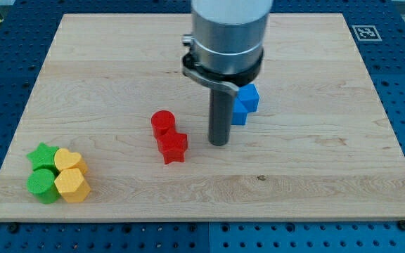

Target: Slightly push the triangle to the bottom left of the cube

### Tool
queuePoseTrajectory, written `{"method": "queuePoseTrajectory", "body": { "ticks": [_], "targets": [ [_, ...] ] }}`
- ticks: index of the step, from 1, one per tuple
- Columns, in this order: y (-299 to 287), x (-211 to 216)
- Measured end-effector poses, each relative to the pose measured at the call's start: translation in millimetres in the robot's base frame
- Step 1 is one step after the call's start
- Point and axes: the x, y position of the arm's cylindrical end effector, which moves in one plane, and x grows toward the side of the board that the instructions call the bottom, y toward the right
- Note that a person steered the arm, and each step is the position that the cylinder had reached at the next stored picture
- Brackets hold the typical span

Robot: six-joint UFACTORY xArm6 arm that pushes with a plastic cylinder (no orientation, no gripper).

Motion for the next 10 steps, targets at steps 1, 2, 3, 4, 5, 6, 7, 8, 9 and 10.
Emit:
{"method": "queuePoseTrajectory", "body": {
  "ticks": [1, 2, 3, 4, 5, 6, 7, 8, 9, 10],
  "targets": [
    [-33.9, -41.4],
    [-46.9, -55.9],
    [-49.6, -83.6],
    [-49.6, -91.5],
    [-48.2, -85.1],
    [-36.6, -85.1],
    [-27.1, -95.0],
    [-17.8, -89.9],
    [-13.1, -73.9],
    [1.0, -73.8]
  ]
}}
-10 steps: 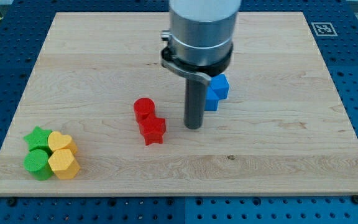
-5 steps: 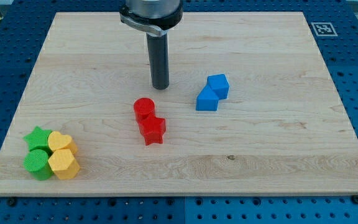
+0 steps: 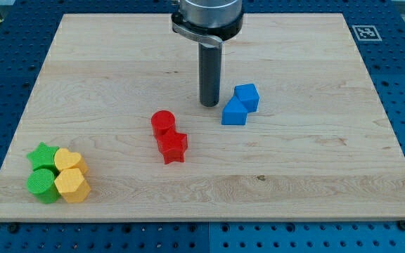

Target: Slightly push the triangle to the bottom left of the cube

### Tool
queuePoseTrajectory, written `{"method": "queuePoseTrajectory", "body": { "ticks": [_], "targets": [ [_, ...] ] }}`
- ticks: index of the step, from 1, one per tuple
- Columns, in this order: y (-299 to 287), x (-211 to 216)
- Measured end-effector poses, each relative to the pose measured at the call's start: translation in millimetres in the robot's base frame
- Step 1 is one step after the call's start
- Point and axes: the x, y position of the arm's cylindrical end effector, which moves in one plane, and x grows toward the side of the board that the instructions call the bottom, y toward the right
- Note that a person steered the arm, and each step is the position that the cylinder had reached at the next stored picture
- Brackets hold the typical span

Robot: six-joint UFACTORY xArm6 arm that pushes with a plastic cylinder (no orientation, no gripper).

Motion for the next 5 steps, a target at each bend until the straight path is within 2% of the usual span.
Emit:
{"method": "queuePoseTrajectory", "body": {
  "ticks": [4, 5],
  "targets": [
    [17.7, 25.7],
    [-6.6, 35.7]
  ]
}}
